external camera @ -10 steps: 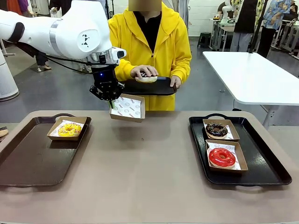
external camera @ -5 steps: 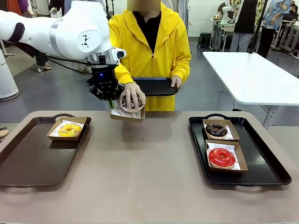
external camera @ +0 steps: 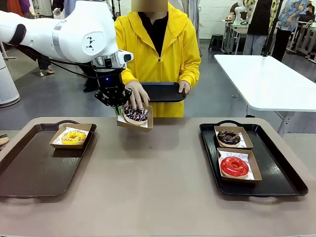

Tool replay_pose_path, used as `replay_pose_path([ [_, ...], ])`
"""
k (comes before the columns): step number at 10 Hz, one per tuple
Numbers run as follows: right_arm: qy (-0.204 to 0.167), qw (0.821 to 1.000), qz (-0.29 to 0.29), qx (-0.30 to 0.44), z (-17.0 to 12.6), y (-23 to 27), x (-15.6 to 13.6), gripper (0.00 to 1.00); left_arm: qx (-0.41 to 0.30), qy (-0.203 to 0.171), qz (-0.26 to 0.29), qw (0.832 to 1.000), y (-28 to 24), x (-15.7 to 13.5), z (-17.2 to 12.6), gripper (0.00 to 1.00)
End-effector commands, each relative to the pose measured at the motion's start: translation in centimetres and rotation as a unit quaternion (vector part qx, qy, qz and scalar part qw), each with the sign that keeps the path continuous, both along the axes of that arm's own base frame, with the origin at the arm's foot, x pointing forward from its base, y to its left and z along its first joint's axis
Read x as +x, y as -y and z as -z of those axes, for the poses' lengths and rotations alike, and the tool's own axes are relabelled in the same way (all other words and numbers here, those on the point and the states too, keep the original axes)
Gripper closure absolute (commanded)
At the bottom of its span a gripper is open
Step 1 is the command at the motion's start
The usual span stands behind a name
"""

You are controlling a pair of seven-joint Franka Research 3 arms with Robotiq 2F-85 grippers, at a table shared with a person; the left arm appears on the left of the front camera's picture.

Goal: Individually package the donuts and arrange them on the tray.
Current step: Place the picked Paper togo box on the Handle tray.

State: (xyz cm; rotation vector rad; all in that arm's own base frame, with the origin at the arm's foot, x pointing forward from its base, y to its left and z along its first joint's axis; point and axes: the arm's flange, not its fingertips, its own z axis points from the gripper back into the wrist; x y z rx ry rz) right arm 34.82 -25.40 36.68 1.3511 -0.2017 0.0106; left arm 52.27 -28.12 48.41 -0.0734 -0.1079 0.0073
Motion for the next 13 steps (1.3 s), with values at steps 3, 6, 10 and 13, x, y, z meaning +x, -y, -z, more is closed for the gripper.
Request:
replay_pose_path([
  [3,0.004,1.0,-0.01,0.0,0.1,0.4,-0.2,0.0,0.0,0.002,0.001,1.0,-0.1,-0.1,-0.2,0.99],
  [6,0.004,1.0,-0.01,0.0,0.1,0.4,-0.2,0.0,0.0,0.002,0.001,1.0,-0.1,-0.1,-0.2,0.99],
  [10,0.004,1.0,-0.01,0.0,0.1,0.4,-0.2,0.0,0.002,-0.024,0.035,0.999,-5.9,-5.1,-3.0,0.99],
  [13,0.004,1.0,-0.01,0.0,0.1,0.4,-0.2,0.0,0.031,-0.003,0.048,0.998,-14.1,-10.5,-5.0,0.99],
])
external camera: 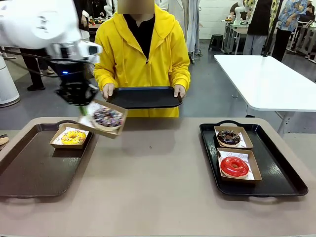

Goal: Individually package the donuts and arrange them on the tray.
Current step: Place the picked Paper togo box on the Handle tray.

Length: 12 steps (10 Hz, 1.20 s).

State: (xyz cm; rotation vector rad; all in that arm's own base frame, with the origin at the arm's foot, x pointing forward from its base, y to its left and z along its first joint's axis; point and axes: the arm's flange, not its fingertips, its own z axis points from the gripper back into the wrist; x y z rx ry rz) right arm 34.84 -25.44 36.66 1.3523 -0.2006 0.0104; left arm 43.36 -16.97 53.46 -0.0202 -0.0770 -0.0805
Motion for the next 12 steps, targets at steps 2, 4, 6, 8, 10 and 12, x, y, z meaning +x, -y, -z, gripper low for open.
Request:
replay_pose_path([
  [2,0.004,1.0,-0.01,-0.001,0.1,0.4,-0.2,0.0,0.018,0.014,-0.008,1.0,-7.9,-3.9,1.2,0.99],
  [4,0.004,1.0,-0.01,-0.001,0.1,0.4,-0.2,0.0,0.013,0.006,-0.044,0.999,-12.9,-4.6,2.8,0.99],
  [6,0.004,1.0,-0.01,-0.001,0.1,0.4,-0.2,0.0,0.001,0.001,-0.054,0.999,-15.6,-4.2,4.6,0.99],
  [8,0.004,1.0,-0.01,-0.001,0.1,0.4,-0.2,0.0,0.005,-0.007,-0.053,0.999,-16.6,-3.7,6.0,0.99],
  [10,0.004,1.0,-0.01,-0.001,0.1,0.4,-0.2,0.0,0.0,-0.013,-0.067,0.998,-16.5,-4.2,5.5,0.99],
  [12,0.004,1.0,-0.01,-0.001,0.1,0.4,-0.2,0.0,0.0,-0.013,-0.067,0.998,-16.5,-4.2,5.5,0.99],
])
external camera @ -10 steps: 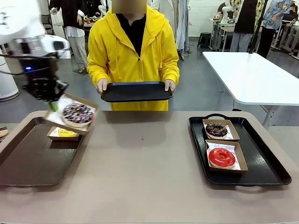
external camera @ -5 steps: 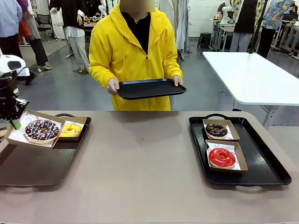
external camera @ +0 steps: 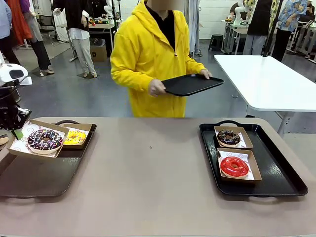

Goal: Individually package the donuts and arrange them on the tray.
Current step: Place the picked Paper togo box on the Handle tray.

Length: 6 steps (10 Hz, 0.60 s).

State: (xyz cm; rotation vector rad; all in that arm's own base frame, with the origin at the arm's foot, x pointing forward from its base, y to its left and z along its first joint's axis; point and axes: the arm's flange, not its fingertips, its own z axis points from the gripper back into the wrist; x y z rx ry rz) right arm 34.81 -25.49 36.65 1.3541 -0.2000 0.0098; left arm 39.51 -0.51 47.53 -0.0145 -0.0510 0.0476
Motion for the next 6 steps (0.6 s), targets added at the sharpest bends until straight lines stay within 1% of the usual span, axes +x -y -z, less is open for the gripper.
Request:
replay_pose_path([
  [1,0.005,1.0,-0.01,-0.002,0.07,0.32,-0.2,0.0,0.0,0.001,-0.003,1.0,-0.05,-0.34,-0.4,0.99],
  [6,0.005,1.0,-0.01,-0.002,0.07,0.32,-0.2,0.0,0.0,0.003,0.0,1.0,0.0,-0.09,-0.22,0.99],
])
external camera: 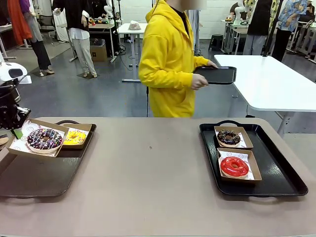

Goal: Individually package the donuts and arrange them on the tray.
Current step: Place the picked Paper togo box on the Handle tray.

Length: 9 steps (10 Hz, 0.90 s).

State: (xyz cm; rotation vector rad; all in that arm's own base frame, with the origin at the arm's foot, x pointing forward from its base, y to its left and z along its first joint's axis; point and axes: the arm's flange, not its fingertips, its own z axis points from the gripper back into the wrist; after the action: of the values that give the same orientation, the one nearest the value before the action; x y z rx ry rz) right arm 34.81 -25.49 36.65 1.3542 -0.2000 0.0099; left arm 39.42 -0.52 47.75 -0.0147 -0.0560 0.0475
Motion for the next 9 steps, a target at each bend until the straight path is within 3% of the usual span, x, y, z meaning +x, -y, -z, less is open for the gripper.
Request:
replay_pose_path([
  [1,0.005,1.0,-0.01,-0.002,0.1,0.3,-0.2,0.0,0.014,0.01,0.034,0.999,0.1,-0.3,0.6,0.99],
  [5,0.005,1.0,-0.01,-0.002,0.1,0.3,-0.2,0.0,0.013,0.04,0.054,0.998,-0.4,-3.6,3.4,0.99],
  [9,0.005,1.0,-0.01,-0.002,0.1,0.3,-0.2,0.0,0.009,0.015,0.026,1.0,-0.5,-3.0,6.5,0.99],
])
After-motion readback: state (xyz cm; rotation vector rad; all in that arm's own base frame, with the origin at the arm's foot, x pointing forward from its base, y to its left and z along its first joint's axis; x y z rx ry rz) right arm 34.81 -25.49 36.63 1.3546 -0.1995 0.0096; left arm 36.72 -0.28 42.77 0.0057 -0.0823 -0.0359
